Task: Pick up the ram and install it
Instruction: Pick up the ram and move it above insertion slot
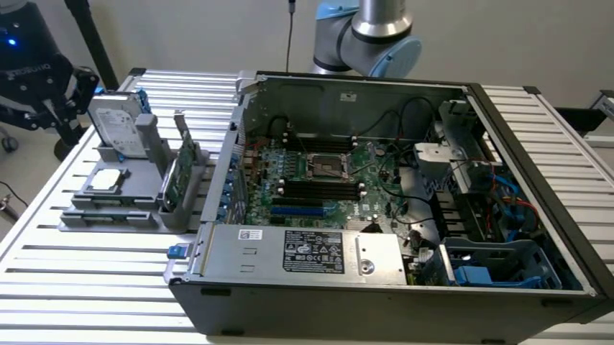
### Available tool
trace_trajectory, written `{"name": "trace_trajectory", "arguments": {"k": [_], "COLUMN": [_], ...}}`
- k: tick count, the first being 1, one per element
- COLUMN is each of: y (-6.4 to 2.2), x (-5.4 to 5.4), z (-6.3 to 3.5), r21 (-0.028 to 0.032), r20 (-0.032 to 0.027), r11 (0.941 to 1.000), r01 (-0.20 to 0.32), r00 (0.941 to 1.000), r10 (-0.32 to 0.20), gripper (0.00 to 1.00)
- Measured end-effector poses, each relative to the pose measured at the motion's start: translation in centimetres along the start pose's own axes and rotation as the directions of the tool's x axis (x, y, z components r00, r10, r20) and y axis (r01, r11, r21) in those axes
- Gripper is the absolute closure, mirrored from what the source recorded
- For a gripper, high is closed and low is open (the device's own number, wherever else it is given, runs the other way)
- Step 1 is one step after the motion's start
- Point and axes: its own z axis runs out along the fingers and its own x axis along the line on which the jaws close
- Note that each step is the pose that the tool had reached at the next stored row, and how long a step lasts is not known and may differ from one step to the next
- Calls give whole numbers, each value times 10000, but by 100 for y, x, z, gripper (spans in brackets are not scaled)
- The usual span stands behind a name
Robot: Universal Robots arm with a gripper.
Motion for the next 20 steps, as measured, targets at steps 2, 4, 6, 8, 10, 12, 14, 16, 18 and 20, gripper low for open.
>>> {"name": "trace_trajectory", "arguments": {"k": [2,4,6,8,10,12,14,16,18,20], "y": [0,-1,-1,-1,-2,-2,-2,-2,-3,-3], "x": [0,-1,-1,-1,-1,-1,-2,-2,-3,-3], "z": [6,11,19,28,37,47,57,68,79,90], "r21": [-5,-10,-12,-11,-7,0,7,14,21,27], "r20": [-29,-59,-81,-101,-119,-134,-150,-165,-179,-195], "r11": [9994,9974,9942,9895,9836,9765,9678,9582,9473,9351], "r01": [359,718,1077,1444,1804,2155,2515,2861,3204,3543], "r00": [9994,9974,9942,9895,9835,9764,9677,9581,9471,9350], "r10": [-359,-718,-1077,-1444,-1804,-2155,-2515,-2861,-3203,-3542], "gripper": [89,89,89,89,89,89,89,89,89,89]}}
